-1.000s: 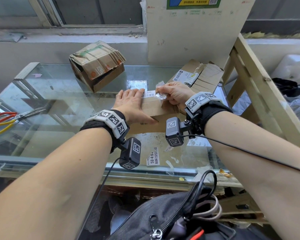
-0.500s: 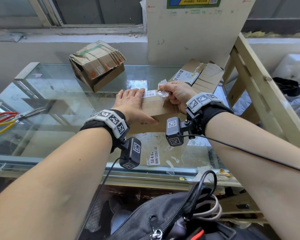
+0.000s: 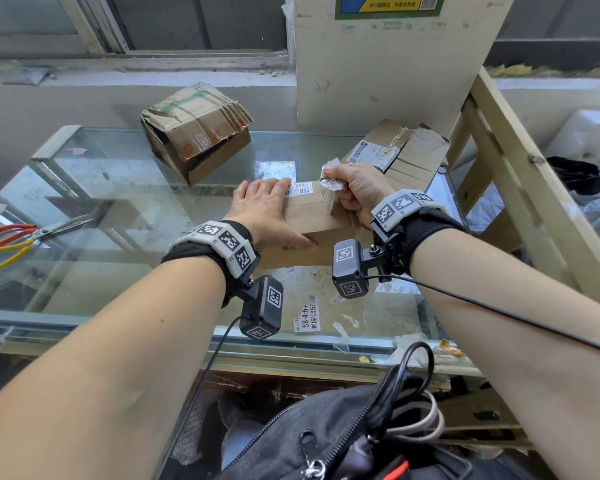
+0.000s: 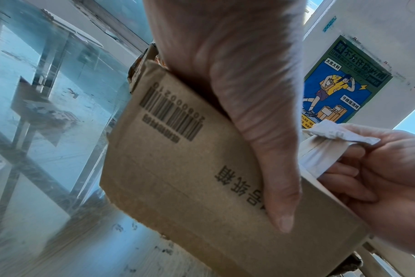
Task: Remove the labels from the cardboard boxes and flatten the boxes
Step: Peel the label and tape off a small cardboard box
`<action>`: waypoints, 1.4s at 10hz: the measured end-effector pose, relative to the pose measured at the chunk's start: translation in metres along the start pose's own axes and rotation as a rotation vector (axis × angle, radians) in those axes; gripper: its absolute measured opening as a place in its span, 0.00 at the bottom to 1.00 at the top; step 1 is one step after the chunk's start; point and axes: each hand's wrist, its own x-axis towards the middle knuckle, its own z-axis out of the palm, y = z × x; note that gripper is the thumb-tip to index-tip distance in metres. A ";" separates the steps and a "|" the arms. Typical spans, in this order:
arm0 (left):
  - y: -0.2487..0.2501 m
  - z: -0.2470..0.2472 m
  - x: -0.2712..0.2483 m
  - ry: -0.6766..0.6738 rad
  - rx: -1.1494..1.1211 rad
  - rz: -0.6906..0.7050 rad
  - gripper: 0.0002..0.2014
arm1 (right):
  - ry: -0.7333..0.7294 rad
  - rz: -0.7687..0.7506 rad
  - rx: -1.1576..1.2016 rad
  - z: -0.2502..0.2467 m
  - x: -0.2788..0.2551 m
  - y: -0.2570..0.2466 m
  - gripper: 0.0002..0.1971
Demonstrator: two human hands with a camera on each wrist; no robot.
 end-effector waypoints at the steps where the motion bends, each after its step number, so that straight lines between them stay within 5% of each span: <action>1: 0.000 -0.001 -0.001 0.003 0.000 0.001 0.61 | 0.008 0.004 0.016 0.000 0.000 0.000 0.14; 14: 0.000 -0.001 0.001 -0.007 -0.001 -0.001 0.61 | 0.081 0.003 0.143 -0.002 0.000 0.000 0.18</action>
